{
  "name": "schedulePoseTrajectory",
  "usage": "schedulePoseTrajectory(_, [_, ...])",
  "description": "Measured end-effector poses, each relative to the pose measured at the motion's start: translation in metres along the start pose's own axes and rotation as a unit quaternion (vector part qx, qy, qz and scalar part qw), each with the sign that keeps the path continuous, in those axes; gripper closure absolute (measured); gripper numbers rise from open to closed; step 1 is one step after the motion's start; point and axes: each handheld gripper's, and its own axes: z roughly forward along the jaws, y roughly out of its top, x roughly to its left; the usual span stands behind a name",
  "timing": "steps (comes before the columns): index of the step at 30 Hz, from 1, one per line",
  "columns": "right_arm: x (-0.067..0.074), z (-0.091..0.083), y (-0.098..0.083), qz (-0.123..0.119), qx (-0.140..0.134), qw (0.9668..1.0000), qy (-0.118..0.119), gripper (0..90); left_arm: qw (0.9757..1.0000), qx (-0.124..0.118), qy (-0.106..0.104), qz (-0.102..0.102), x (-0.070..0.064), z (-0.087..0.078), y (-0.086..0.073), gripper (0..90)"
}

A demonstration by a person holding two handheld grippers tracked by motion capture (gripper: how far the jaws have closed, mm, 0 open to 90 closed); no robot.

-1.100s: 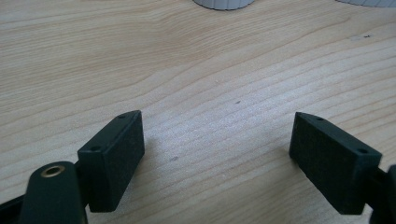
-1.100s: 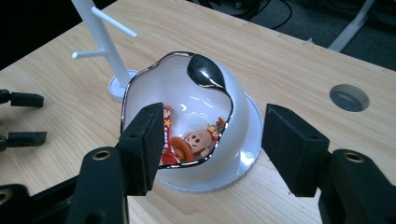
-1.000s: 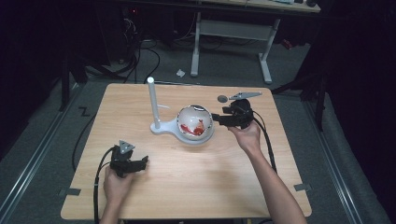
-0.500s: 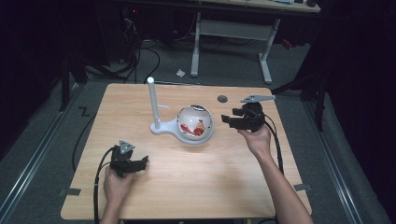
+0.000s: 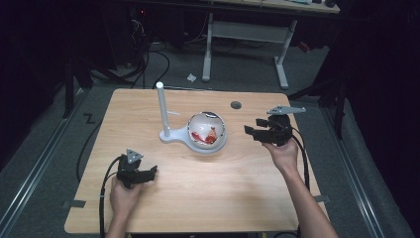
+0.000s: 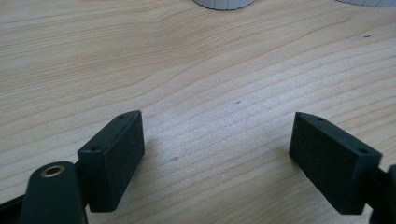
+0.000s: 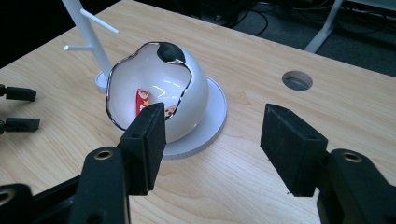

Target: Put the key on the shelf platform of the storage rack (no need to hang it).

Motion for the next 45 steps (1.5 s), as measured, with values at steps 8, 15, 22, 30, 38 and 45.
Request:
schedulePoseTrajectory(8, [-0.001,-0.013,-0.003,-0.004,-0.008,0.9999,-0.005,40.6,1.0000,0.000,0.000,0.000,0.000,0.000,0.000,18.4])
schedulePoseTrajectory(15, [0.000,-0.023,-0.011,0.000,-0.012,0.9999,-0.005,40.9,1.0000,0.000,0.000,0.000,0.000,0.000,0.000,18.4])
schedulePoseTrajectory(22, [0.001,-0.033,-0.016,-0.004,-0.011,0.9999,-0.011,40.6,1.0000,0.000,0.000,0.000,0.000,0.000,0.000,18.4])
schedulePoseTrajectory(30, [0.007,-0.047,-0.018,-0.005,-0.019,0.9998,-0.008,40.6,1.0000,0.000,0.000,0.000,0.000,0.000,0.000,18.4])
schedulePoseTrajectory(38, [0.014,-0.055,-0.027,-0.013,-0.020,0.9997,-0.007,41.1,1.0000,0.000,0.000,0.000,0.000,0.000,0.000,18.4])
schedulePoseTrajectory(45, [0.018,-0.059,-0.038,-0.014,-0.023,0.9996,-0.006,41.1,1.0000,0.000,0.000,0.000,0.000,0.000,0.000,18.4])
